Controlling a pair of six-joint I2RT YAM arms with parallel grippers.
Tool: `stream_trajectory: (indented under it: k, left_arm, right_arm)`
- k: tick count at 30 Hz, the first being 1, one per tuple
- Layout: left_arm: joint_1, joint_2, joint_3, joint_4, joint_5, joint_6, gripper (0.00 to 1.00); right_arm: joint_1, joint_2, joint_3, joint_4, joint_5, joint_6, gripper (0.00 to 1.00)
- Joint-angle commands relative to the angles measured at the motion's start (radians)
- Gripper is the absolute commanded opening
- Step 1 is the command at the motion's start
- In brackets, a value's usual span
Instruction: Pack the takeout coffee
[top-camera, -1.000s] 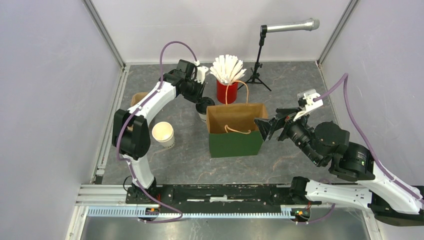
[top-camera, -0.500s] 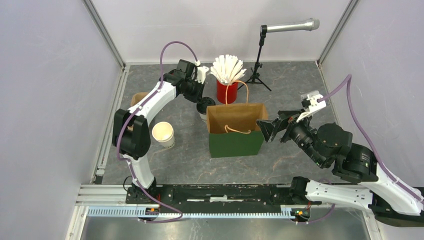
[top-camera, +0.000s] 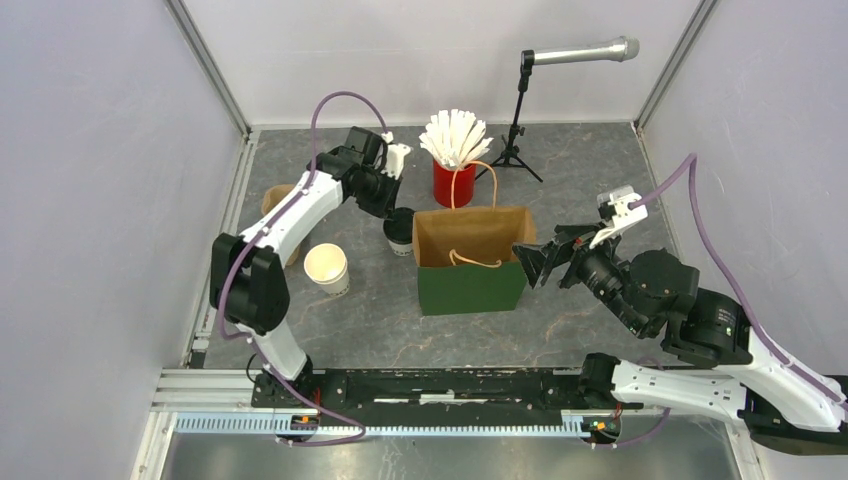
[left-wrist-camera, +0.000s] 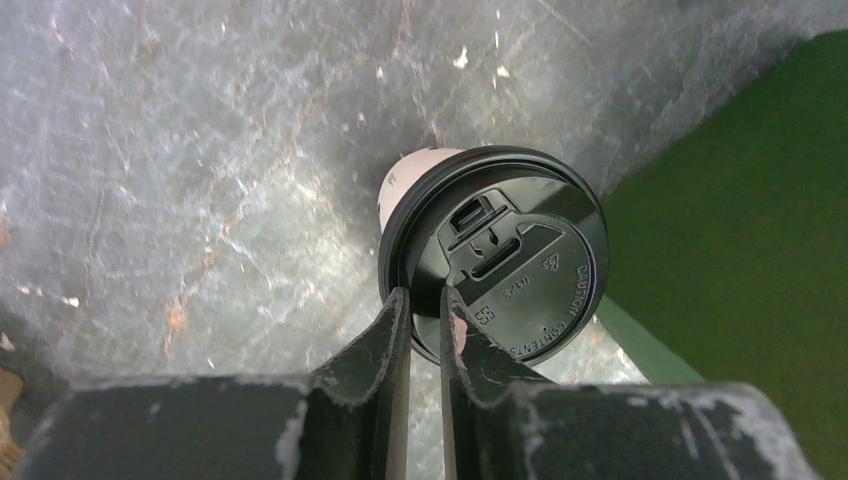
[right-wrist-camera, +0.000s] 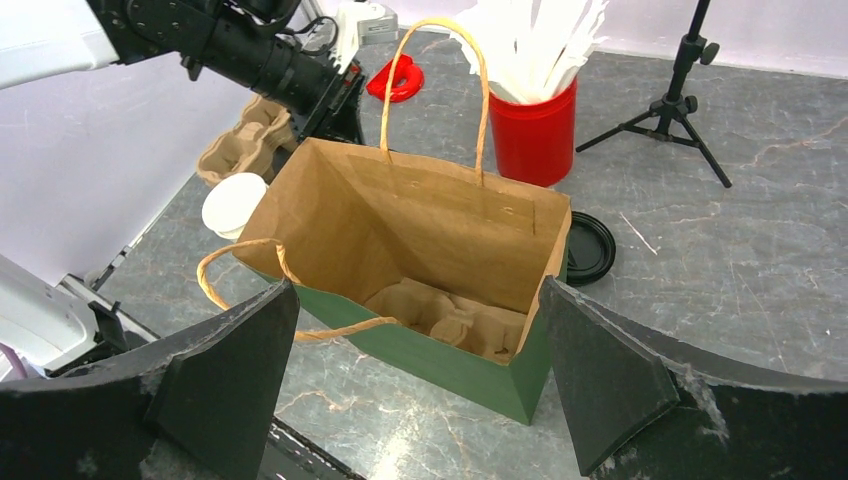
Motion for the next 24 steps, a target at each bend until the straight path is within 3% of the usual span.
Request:
stream_trajectory:
  k: [1,15,24]
  left_arm:
    - [0.000,-0.113,-0.043,-0.066,-0.001,-0.029,0.02]
    - [-0.031,-0.457,-0.315,-0.169,0.055,-0.162,0.03]
    - [-0.180,-0.592,-0.458,-0.150,0.007,-0.240,0.03]
  right_arm:
    - [0.004,0.014,0.023,0.034,-0.002,-0.046,0.98]
    - [0.004,0.109,0.015,0.107,-0.162,-0.192,0.98]
    - [0.005,0.174,0.057,0.133,-0.264,-0.299,0.98]
